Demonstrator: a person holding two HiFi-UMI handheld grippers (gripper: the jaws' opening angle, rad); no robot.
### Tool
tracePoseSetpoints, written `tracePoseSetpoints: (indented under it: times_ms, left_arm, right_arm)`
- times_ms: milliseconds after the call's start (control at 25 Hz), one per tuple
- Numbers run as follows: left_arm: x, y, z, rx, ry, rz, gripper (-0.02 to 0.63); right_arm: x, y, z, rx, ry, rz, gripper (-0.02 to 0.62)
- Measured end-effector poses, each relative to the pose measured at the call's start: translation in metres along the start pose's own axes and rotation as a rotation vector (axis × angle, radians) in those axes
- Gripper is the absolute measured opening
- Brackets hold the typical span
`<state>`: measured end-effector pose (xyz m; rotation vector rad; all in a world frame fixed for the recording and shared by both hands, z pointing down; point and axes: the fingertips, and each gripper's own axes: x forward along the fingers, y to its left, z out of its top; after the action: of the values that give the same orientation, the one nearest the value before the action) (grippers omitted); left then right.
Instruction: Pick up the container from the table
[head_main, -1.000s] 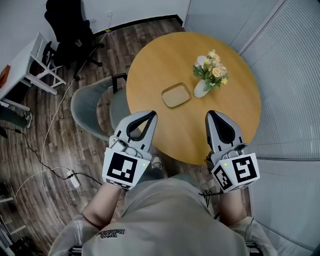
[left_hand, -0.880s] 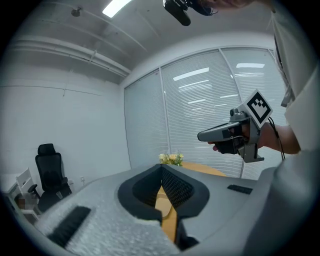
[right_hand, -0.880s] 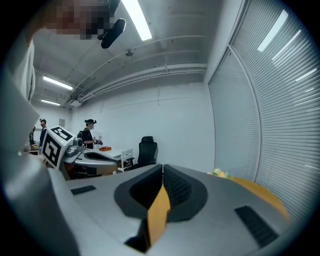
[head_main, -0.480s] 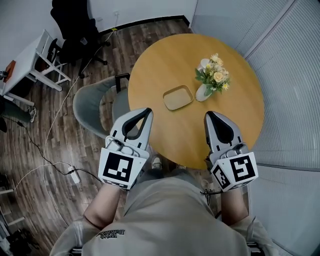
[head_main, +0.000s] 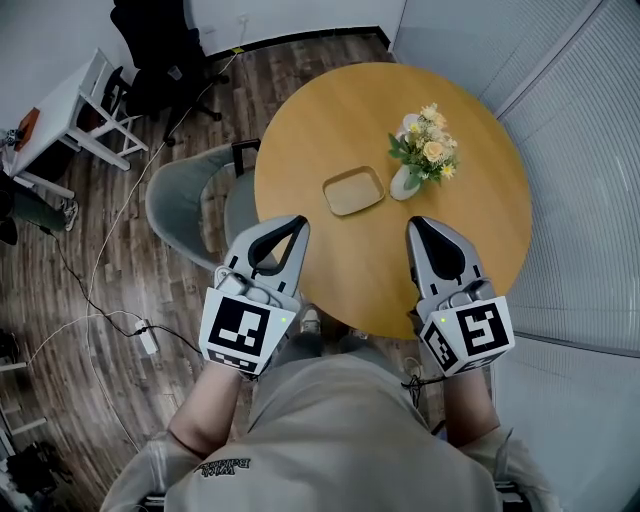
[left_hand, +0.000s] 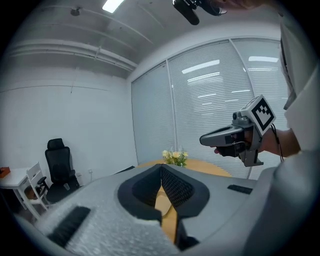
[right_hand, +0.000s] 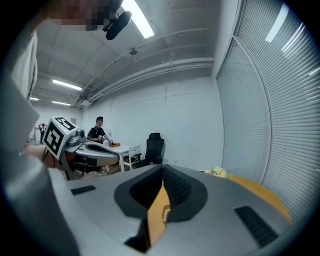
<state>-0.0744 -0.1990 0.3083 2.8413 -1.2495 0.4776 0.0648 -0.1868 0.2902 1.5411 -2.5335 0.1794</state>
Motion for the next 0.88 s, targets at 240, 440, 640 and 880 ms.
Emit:
tracePoseSetpoints:
  times_ms: [240, 440, 640, 880]
  left_arm:
    - [0.012, 0.002, 0.000, -0.008, 0.021, 0.011, 0.021]
    - [0.028, 0.005, -0.004, -0.003, 0.049, 0.004, 0.021]
    - [0.049, 0.018, -0.018, 0.007, 0.102, 0.007, 0.021]
    - [0.072, 0.033, -0.036, -0.025, 0.142, 0.025, 0.022]
  right_arm:
    - [0.002, -0.008, -0.003, -0.010, 0.013, 0.012, 0.031]
    - [0.014, -0.015, -0.006, -0.036, 0.027, 0.025, 0.031]
    - [0.032, -0.021, -0.012, -0.044, 0.038, 0.037, 0.031]
    - [0.057, -0.027, -0.026, -0.019, 0.067, 0.045, 0.031]
